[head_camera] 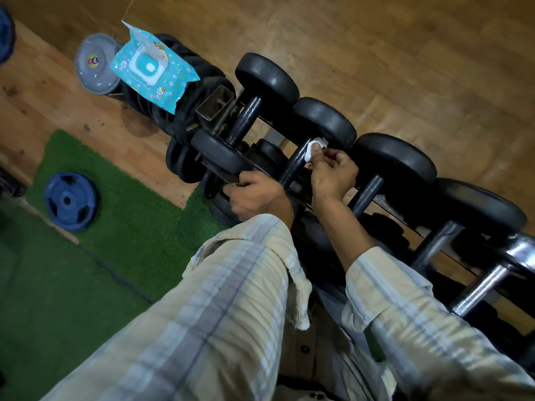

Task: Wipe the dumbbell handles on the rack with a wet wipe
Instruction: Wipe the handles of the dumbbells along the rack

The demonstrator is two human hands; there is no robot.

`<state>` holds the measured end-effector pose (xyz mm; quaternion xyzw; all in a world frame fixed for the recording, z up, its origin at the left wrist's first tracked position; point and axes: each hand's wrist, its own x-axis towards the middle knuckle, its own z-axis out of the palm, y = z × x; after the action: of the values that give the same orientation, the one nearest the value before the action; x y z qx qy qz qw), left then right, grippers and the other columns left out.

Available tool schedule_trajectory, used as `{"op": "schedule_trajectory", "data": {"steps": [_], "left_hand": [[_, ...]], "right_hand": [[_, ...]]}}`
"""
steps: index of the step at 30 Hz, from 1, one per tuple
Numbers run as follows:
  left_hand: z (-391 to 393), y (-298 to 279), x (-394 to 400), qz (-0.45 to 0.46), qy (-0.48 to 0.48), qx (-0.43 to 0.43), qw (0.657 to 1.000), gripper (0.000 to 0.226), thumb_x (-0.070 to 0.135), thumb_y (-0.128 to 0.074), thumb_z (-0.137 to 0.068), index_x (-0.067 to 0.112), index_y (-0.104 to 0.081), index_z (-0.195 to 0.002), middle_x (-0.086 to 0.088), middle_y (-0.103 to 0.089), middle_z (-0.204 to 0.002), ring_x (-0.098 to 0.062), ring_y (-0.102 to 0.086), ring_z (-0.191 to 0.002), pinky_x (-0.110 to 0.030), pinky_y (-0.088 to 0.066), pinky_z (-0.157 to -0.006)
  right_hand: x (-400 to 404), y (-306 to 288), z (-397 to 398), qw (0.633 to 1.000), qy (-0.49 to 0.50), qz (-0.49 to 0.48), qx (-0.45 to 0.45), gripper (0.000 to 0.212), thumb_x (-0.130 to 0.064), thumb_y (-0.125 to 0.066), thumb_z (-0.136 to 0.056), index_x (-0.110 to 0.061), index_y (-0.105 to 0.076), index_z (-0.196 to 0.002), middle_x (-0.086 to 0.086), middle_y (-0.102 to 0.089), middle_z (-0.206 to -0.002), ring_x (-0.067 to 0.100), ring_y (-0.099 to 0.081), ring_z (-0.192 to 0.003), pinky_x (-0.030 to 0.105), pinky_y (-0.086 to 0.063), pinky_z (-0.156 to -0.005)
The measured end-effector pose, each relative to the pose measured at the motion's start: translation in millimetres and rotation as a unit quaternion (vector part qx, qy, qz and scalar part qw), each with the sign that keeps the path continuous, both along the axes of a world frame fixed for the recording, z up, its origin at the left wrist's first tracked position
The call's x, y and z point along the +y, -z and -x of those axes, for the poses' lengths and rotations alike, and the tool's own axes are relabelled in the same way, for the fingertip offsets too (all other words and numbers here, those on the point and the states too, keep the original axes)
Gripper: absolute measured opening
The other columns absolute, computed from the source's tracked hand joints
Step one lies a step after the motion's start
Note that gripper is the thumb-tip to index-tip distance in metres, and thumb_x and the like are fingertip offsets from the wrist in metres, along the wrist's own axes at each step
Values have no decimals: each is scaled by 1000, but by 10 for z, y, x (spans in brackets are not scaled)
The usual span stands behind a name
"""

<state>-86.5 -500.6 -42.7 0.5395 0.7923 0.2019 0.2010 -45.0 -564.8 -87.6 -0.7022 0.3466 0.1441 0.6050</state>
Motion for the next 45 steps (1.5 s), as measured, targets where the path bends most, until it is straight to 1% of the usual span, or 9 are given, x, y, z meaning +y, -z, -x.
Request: {"op": "schedule_trajectory", "data": {"steps": [7, 9, 13, 21, 23, 31, 36, 41, 45], "left_hand": [[4, -29, -7, 21, 6, -7, 1000, 27, 27, -50, -93, 5, -65, -95, -19, -72, -94, -41, -62, -91, -41, -37, -76], [11, -25, -12, 22, 8, -2, 1000, 27, 29, -50, -92, 7, -65, -95, -19, -72, -95, -41, -62, -91, -41, -39, -75], [7, -41, -28, 15, 11, 14, 1000, 27, 29, -49, -93, 8, -66, -95, -17, -73, -94, -40, -63, -90, -40, -31, -71], [-6, -53, -33, 16, 10, 23, 1000, 27, 28, -49, -92, 7, -66, -95, -18, -72, -92, -41, -63, -88, -41, -34, -72], [-15, -51, -35, 12, 5, 24, 1000, 27, 28, -50, -92, 6, -66, -93, -18, -73, -91, -41, -63, -86, -41, -34, -72], [-33, -59, -51, -8, -2, 22, 1000, 24, 23, -52, -91, 4, -67, -90, -18, -72, -86, -38, -61, -87, -37, -26, -71], [9, -24, -23, 31, -5, -2, 999, 27, 26, -47, -92, 4, -63, -95, -19, -71, -92, -38, -59, -93, -36, -24, -69], [18, 19, 3, 25, -1, -21, 999, 27, 28, -47, -89, 5, -61, -94, -17, -70, -92, -41, -64, -86, -38, -43, -70], [61, 23, -5, 47, 3, -55, 997, 31, 31, -42, -88, 7, -59, -99, -17, -68, -96, -41, -63, -88, -42, -50, -75]], "right_hand": [[-12, 52, -138, 987, 2, -112, 114, 32, -8, -66, -87, -17, -63, -57, 1, -64, -61, 16, -57, -60, 34, -49, -63], [-41, 54, -200, 974, 23, -162, 157, 27, 7, -54, -81, -15, -59, -65, 7, -57, -65, 18, -50, -59, 32, -41, -61], [-53, 71, -249, 953, 45, -227, 195, 32, 12, -52, -82, -8, -62, -104, 12, -61, -79, 21, -59, -66, 33, -56, -59], [-95, 79, -244, 886, -8, -390, 250, 36, 5, -32, -91, -6, -65, -95, 15, -78, -88, 24, -73, -87, 40, -52, -96], [-123, 137, -248, 879, -41, -401, 256, 41, 6, -30, -90, -8, -67, -100, 16, -77, -99, 24, -71, -94, 36, -54, -90], [-131, 307, -36, 874, -273, -304, 263, 44, 19, -37, -85, -8, -69, -99, 10, -68, -94, 14, -57, -73, 19, -45, -51], [-198, 231, -16, 883, -288, -277, 248, 33, 17, -48, -88, -4, -72, -94, 12, -68, -91, 11, -58, -67, 17, -45, -52], [-371, 89, 11, 902, -317, -188, 227, 9, 3, -75, -85, -3, -75, -92, 15, -72, -92, 16, -64, -72, 22, -55, -61], [-460, -60, -41, 895, -384, -127, 185, 20, -4, -83, -81, 2, -78, -99, 16, -77, -89, 16, -67, -69, 24, -57, -64]]}}
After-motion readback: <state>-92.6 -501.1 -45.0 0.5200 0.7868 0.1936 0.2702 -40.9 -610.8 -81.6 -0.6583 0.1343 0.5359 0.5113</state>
